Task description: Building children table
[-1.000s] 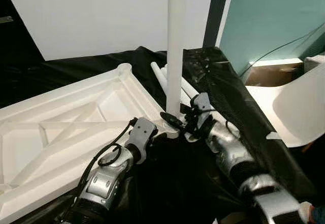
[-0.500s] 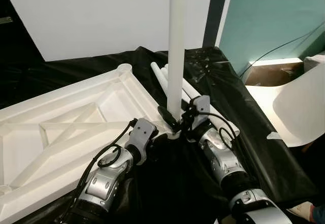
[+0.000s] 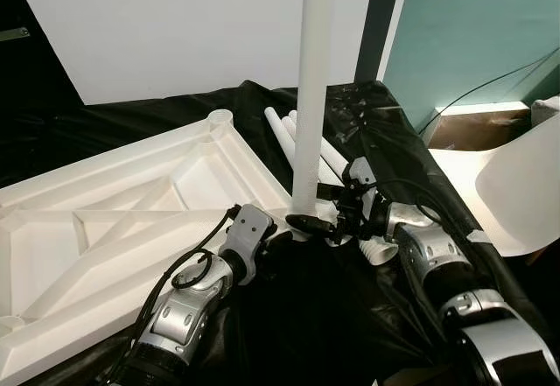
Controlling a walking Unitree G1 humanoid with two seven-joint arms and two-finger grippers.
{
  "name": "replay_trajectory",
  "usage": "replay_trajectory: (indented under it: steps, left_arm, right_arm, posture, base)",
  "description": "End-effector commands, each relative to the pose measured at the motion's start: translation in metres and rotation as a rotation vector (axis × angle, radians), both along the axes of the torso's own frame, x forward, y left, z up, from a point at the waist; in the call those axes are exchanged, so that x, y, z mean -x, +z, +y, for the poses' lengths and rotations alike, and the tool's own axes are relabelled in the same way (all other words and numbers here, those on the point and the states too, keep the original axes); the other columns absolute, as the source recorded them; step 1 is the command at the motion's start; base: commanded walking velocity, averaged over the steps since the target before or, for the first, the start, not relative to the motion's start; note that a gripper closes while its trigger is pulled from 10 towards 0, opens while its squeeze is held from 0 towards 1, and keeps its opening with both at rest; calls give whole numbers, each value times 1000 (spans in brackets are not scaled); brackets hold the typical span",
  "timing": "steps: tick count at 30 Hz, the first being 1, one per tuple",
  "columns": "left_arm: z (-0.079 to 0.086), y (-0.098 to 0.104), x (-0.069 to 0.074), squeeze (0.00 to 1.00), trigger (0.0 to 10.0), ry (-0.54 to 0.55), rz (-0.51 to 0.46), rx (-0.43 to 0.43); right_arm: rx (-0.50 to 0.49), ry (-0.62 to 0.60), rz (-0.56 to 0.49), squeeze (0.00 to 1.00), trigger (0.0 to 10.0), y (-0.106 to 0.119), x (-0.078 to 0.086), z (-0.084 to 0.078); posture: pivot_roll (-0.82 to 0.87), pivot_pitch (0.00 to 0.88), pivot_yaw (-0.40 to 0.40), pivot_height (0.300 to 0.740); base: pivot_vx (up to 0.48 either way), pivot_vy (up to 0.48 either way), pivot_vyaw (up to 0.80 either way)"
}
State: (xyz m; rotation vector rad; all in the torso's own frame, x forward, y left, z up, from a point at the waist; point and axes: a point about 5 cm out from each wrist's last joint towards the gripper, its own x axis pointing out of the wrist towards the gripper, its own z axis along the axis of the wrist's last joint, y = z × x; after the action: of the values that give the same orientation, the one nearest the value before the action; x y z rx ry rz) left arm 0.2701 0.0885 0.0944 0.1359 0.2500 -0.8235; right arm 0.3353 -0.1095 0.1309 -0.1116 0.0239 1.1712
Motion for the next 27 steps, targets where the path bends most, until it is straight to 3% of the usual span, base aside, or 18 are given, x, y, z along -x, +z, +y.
replay_trajectory:
  steps: [1, 2, 3, 4, 15, 19, 20, 21, 22, 24, 25, 26, 27]
  left_arm:
    - [-7, -26, 16, 0, 10000, -117, 155, 6]
    - [-7, -26, 16, 0, 10000, -117, 155, 6]
    - [-7, -27, 17, 0, 10000, -116, 155, 6]
    - [-7, -27, 17, 0, 10000, -115, 155, 7]
    - [-6, -27, 18, 0, 10000, -103, 154, 13]
    - [-6, -27, 20, 0, 10000, -104, 154, 17]
    - [-7, -27, 20, 0, 10000, -104, 153, 19]
    - [-7, -27, 20, 0, 10000, -104, 153, 19]
    - [-8, -26, 20, 0, 10000, -104, 152, 21]
    - [-8, -26, 19, 0, 10000, -103, 149, 23]
    - [-8, -26, 19, 0, 10000, -103, 149, 23]
    - [-7, -26, 19, 0, 10000, -104, 150, 22]
    - [-7, -26, 19, 0, 10000, -104, 150, 22]
  right_arm:
    - [30, 48, 2, 0, 9843, 2, -1, 2]
    - [30, 48, 2, 0, 9843, 2, -1, 2]
    - [38, 67, -13, 0, 3922, 7, -3, 2]
    - [42, 91, -22, 0, 0, 11, -4, 2]
    - [97, 191, -18, 0, 0, 15, -3, -1]
    - [-1, 221, 2, 0, 0, 16, 5, 8]
    - [-105, 105, -18, 0, 0, 11, 11, 20]
    - [-105, 105, -18, 0, 0, 11, 11, 20]
    - [-218, -52, -44, 0, 0, 8, 16, 27]
    - [-331, -308, -75, 0, 0, 2, 22, 27]
    - [-331, -308, -75, 0, 0, 2, 22, 27]
    - [-343, -424, -103, 0, 0, 2, 22, 22]
    - [-343, -424, -103, 0, 0, 2, 22, 22]
  posture:
    - [152, 0, -23, 740]
    - [152, 0, -23, 740]
    - [155, 0, -24, 740]
    - [159, 0, -26, 740]
    - [165, 0, -31, 740]
    - [163, 0, -34, 740]
    - [166, 0, -38, 740]
    - [166, 0, -38, 740]
    - [170, 0, -38, 740]
    - [172, 0, -37, 740]
    - [172, 0, -37, 740]
    - [172, 0, -35, 740]
    - [172, 0, -35, 740]
  base:
    - [0, 0, 0]
    - [0, 0, 0]
    - [0, 0, 0]
    - [0, 0, 0]
    - [0, 0, 0]
    - [0, 0, 0]
    - [0, 0, 0]
    - [0, 0, 0]
    - [0, 0, 0]
    - [0, 0, 0]
    - [0, 0, 0]
    - [0, 0, 0]
    - [0, 0, 0]
